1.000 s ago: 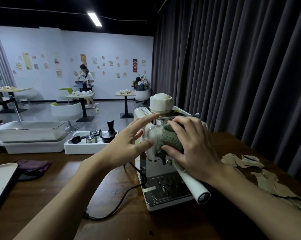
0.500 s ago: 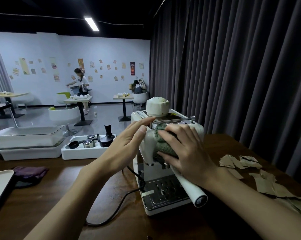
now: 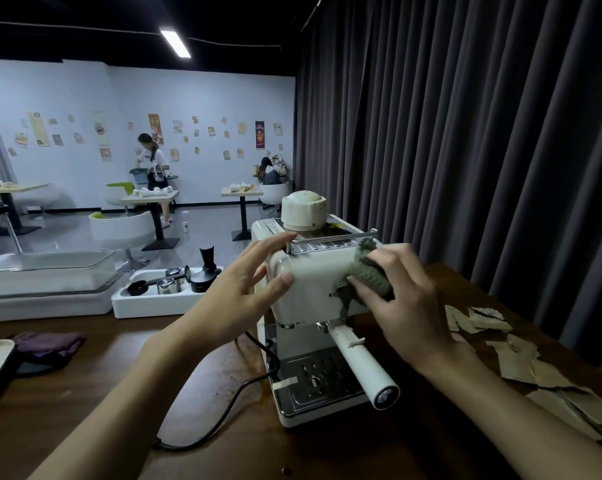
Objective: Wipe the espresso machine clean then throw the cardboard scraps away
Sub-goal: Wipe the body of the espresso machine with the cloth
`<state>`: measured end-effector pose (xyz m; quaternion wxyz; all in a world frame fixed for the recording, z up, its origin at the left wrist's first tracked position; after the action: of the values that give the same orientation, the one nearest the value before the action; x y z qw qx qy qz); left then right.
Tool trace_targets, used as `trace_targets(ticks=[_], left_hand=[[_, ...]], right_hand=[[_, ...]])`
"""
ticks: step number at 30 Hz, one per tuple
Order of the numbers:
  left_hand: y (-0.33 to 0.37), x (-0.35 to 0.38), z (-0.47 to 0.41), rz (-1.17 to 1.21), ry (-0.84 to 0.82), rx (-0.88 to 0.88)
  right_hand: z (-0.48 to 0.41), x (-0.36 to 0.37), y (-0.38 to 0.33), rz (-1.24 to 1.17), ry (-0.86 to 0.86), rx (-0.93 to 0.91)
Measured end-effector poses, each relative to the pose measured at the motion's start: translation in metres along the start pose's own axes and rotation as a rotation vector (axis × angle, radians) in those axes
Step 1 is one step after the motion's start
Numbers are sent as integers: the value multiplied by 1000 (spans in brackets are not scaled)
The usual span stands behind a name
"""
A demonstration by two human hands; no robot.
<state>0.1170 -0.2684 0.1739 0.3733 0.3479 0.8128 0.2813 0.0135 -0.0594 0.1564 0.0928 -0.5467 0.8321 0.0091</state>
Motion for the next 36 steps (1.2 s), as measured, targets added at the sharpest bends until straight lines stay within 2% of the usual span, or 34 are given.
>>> trace_targets(ticks=[7, 13, 18, 20, 25, 28, 31, 36], left_hand=[[0, 1, 0, 0, -1, 11], [-1, 2, 1, -25, -7, 21], [-6, 1, 0, -23, -12, 42], [-8, 1, -1, -20, -6, 63], [-10, 1, -2, -43, -5, 72], [-9, 0, -1, -72, -9, 77], [-10, 0, -2, -77, -1, 80], [-13, 1, -2, -63, 0, 92]], right_hand=[[4, -8, 14, 72, 118, 219], [11, -8, 8, 78, 65, 204], [18, -12, 15, 116, 99, 469], [23, -10, 10, 102, 63, 449], [19, -8, -4, 99, -52, 216], [17, -9, -9, 146, -44, 291], [14, -2, -22, 88, -174, 339], [5, 8, -38, 62, -374, 168]])
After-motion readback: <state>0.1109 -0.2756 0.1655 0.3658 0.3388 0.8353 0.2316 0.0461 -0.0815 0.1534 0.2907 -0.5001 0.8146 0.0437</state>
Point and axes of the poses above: each hand's wrist, its own z-axis away from the middle knuckle, its own x-axis out of the palm, y = z × x, the point moved 2 cm from there along -z, towards the middle knuckle, and after that the axes turned 10 degrees about y, right-handed, at the moved point
